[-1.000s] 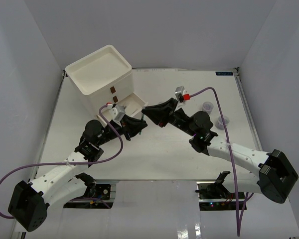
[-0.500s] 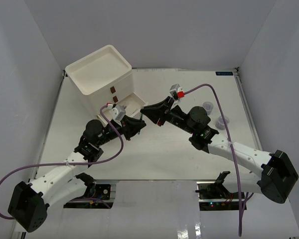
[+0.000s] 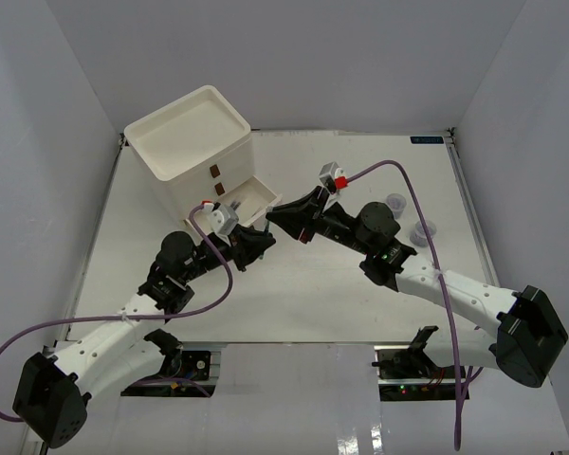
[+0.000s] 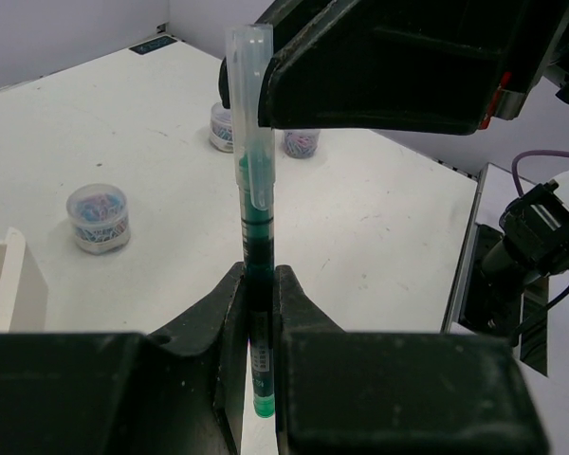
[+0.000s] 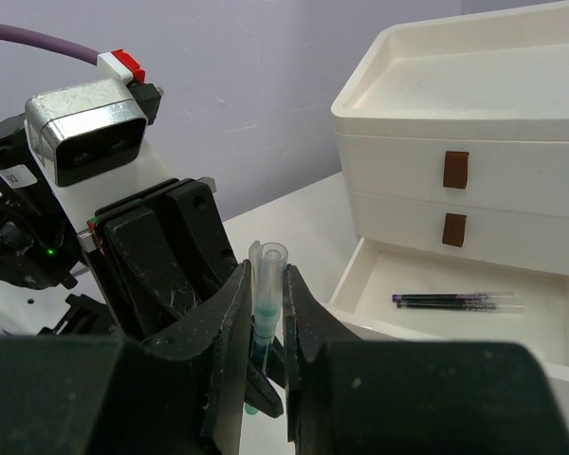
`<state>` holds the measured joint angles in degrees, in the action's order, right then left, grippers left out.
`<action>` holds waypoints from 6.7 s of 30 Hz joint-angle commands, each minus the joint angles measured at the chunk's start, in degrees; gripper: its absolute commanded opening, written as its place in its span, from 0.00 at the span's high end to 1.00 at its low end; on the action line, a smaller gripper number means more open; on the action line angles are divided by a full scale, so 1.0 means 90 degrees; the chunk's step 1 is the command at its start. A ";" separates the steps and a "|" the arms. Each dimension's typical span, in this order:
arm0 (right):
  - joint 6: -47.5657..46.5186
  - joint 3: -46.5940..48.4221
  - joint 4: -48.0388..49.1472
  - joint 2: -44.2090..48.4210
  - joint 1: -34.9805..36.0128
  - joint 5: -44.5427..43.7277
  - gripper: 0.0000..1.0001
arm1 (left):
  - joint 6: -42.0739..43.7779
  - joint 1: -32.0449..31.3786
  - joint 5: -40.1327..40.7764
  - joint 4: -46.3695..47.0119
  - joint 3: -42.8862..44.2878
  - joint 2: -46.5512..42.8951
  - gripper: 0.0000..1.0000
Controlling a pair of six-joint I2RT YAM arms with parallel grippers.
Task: Sort the stationery into containers
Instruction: Close the pen cap on the pen.
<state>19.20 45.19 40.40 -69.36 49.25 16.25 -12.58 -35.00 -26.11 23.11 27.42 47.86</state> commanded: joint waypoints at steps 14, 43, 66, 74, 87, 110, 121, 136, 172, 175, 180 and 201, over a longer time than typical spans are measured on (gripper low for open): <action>-0.0717 -0.0070 -0.1501 0.0363 0.0035 -0.0038 0.68 | 0.0040 0.0003 -0.0693 0.0772 0.0459 0.0249 0.88; -0.2903 0.1042 -0.4049 0.1067 -0.0833 0.2089 0.30 | 0.0177 0.0003 -0.1688 0.0440 0.0732 0.0512 0.88; -0.3199 0.2664 -0.4372 -0.0007 -0.1733 0.5079 0.28 | 0.0187 0.0003 -0.2490 0.0361 0.0908 0.0796 0.88; -0.2749 0.2762 -0.3942 -0.0252 -0.1567 0.5324 0.30 | 0.0196 0.0003 -0.2519 0.0371 0.0899 0.0845 0.88; -0.2563 0.3045 -0.3786 -0.0594 -0.1186 0.5128 0.35 | 0.0177 0.0003 -0.2519 0.0420 0.0889 0.0835 0.88; -0.2485 0.2753 -0.3757 -0.0614 -0.0951 0.4630 0.79 | 0.0206 0.0003 -0.2392 0.0430 0.0860 0.0757 0.88; -0.2553 0.2382 -0.3981 -0.0379 -0.0600 0.3351 0.89 | 0.0226 0.0003 -0.1924 0.0478 0.0772 0.0571 0.89; -0.2953 0.2381 -0.5201 -0.0925 -0.0219 0.2784 0.92 | 0.0157 0.0022 -0.1680 0.0548 0.0869 0.0288 0.99; -0.3491 0.1776 -0.6706 -0.0926 -0.0160 0.2364 0.92 | 0.0773 0.0130 -0.0829 0.0469 0.2315 0.0513 1.00; -0.3501 0.1756 -0.6774 -0.0955 -0.0160 0.2306 0.92 | 0.0773 0.0149 -0.0839 0.0459 0.2354 0.0503 1.00; -0.3510 0.1649 -0.6842 -0.1004 -0.0170 0.2335 0.92 | 0.0831 0.0159 -0.1024 0.0391 0.2490 0.0513 1.00; -0.3588 0.1737 -0.7712 -0.1609 -0.0160 0.2101 0.92 | 0.0948 0.0178 -0.1191 0.0410 0.3203 0.0767 1.00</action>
<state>-11.86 67.75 -1.02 -76.73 46.09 34.63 -2.22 -34.17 -36.71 1.17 44.12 59.88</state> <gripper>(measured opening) 0.197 0.213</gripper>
